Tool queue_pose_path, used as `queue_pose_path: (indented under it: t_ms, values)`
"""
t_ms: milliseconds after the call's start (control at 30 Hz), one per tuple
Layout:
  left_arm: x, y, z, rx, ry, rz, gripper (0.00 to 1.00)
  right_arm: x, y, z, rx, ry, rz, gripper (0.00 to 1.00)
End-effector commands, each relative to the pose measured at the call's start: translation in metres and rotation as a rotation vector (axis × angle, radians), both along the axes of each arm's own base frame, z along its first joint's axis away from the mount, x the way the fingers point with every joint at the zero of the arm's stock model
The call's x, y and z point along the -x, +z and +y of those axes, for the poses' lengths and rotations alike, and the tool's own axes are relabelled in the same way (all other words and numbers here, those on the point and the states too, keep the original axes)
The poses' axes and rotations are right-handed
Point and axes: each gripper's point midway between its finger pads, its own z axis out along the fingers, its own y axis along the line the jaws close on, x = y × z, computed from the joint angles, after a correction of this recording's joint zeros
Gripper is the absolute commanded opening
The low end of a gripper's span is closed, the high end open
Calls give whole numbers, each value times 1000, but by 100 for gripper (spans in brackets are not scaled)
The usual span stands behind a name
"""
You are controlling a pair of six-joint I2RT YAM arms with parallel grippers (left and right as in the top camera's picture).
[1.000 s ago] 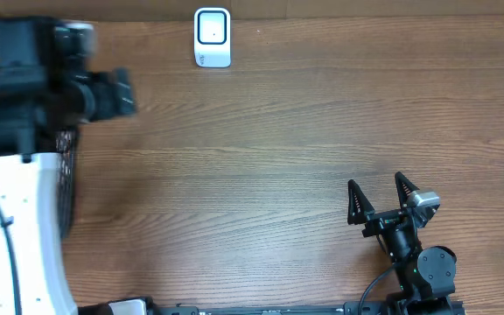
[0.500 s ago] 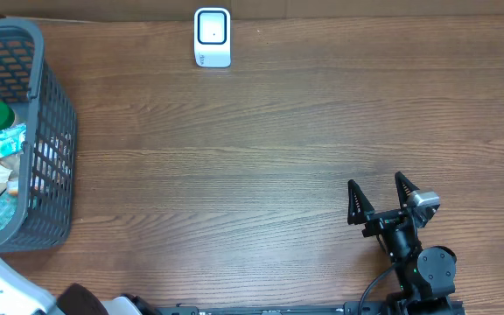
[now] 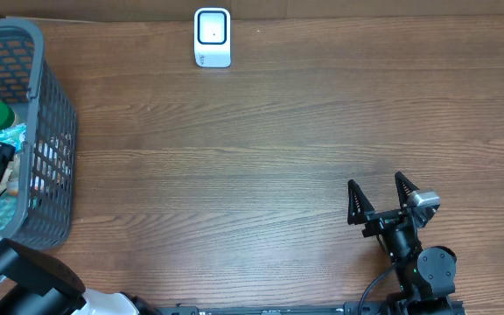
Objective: Scan the item barcode
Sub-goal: 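Reach the left gripper into the basket and grasp the orange-white box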
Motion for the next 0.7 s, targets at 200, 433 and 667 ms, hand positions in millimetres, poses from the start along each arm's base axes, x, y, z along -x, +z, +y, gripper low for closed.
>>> queue_pose_path:
  t_ms: [200, 433, 667]
  values:
    - [0, -58, -9, 44, 10, -19, 96, 0, -2, 0, 1, -1, -4, 100]
    - [-3, -83, -8, 50, 0, -26, 83, 0, -2, 0, 1, -1, -4, 100]
    - [-5, -83, -6, 43, -16, -25, 18, 0, -2, 0, 1, -1, -4, 100]
